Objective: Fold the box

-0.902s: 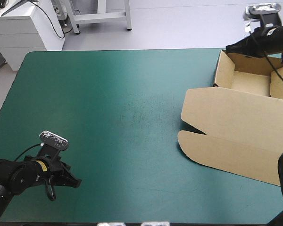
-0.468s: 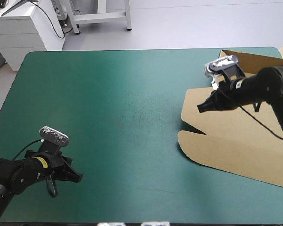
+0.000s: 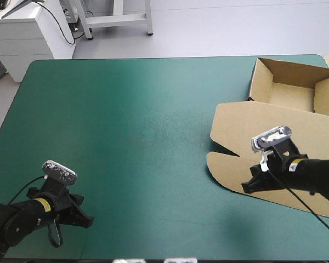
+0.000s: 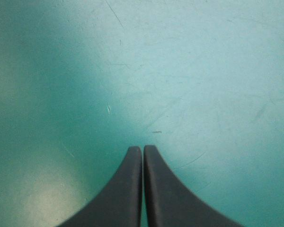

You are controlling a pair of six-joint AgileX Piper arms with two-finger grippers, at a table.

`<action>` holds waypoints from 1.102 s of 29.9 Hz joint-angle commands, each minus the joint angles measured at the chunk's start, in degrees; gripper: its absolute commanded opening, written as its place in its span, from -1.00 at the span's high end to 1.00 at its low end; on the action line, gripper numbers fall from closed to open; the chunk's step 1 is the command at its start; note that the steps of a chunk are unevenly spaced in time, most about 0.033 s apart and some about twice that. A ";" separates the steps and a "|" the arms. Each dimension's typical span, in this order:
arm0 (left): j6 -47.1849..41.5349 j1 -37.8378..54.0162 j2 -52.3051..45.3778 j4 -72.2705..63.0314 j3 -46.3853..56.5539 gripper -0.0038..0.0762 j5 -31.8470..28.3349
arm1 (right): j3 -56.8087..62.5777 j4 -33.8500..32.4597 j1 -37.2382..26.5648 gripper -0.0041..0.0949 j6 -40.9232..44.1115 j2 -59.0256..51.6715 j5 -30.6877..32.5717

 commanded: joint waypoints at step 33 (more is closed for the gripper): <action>0.21 -0.26 -18.47 -0.24 5.70 0.92 -2.07 | 25.42 1.84 0.08 0.93 -1.52 -38.09 -14.75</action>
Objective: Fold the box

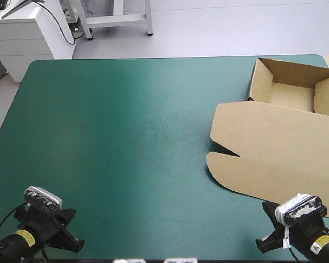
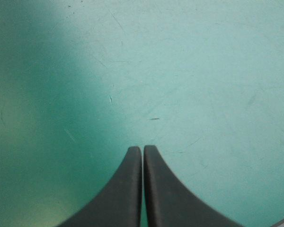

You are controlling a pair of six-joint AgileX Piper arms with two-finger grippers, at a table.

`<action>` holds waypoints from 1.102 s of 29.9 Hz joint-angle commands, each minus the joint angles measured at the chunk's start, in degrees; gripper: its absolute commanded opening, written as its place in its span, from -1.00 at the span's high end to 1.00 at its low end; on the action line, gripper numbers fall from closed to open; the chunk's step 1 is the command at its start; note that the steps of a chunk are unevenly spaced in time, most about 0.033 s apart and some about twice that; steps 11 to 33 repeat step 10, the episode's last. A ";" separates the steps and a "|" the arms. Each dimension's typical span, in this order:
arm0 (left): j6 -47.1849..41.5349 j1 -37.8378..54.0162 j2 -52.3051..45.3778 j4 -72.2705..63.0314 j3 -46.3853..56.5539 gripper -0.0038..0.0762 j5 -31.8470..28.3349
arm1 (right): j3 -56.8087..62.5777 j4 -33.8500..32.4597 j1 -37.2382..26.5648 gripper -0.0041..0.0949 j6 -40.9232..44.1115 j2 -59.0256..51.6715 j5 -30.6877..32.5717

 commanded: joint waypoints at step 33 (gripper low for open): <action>-0.20 -0.26 0.52 -0.38 -1.50 0.92 -3.10 | -1.50 1.07 0.08 0.96 -0.44 0.46 -3.84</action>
